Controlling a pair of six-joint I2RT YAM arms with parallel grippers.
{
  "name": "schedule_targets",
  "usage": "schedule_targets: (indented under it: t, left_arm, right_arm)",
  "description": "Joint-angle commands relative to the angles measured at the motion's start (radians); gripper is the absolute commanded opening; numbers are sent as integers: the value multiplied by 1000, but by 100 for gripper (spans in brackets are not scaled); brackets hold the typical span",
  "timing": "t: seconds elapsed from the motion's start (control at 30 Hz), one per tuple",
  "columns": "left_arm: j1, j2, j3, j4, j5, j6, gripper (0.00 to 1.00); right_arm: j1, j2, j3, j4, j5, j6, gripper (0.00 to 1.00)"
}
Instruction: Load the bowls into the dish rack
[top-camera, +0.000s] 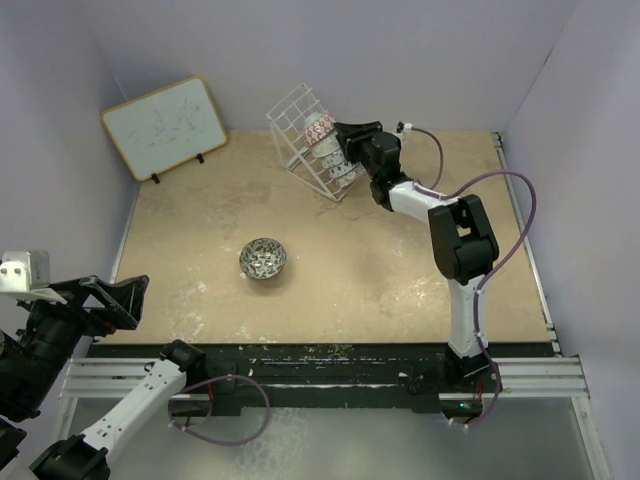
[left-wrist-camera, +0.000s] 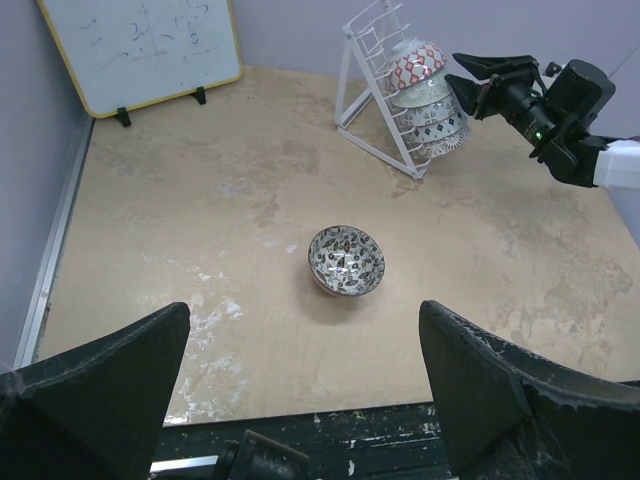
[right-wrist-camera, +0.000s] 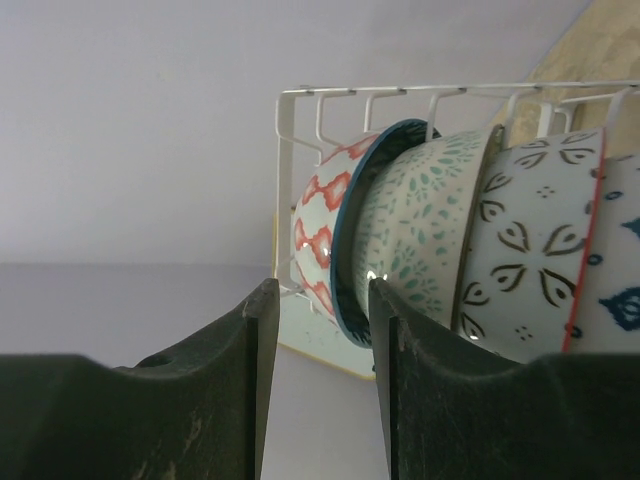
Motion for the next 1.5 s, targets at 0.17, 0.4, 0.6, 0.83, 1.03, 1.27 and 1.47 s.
schedule_targets:
  t: [0.17, 0.4, 0.6, 0.83, 1.03, 1.27, 1.47]
  left_arm:
    - [2, 2, 2, 17, -14, -9, 99]
    - [1, 7, -12, 30, -17, -6, 99]
    - [1, 13, 1, 40, -19, -6, 99]
    - [1, 13, 7, 34, -19, -9, 99]
    - [1, -17, -42, 51, -22, -17, 99]
    - [1, -19, -29, 46, -3, -27, 99]
    - [1, -27, -15, 17, -18, -35, 99]
  right_arm:
    - [-2, -194, -128, 22, 10, -119, 44]
    - [55, -399, -230, -101, 20, -347, 49]
    - [274, -478, -144, -390, 83, -712, 57]
    - [524, -477, -92, -671, 95, -1026, 66]
    - [700, -395, 8, -869, 89, -1181, 69]
    - [805, -209, 135, -1033, 66, -1322, 67]
    - [806, -129, 189, -1062, 90, -1358, 64]
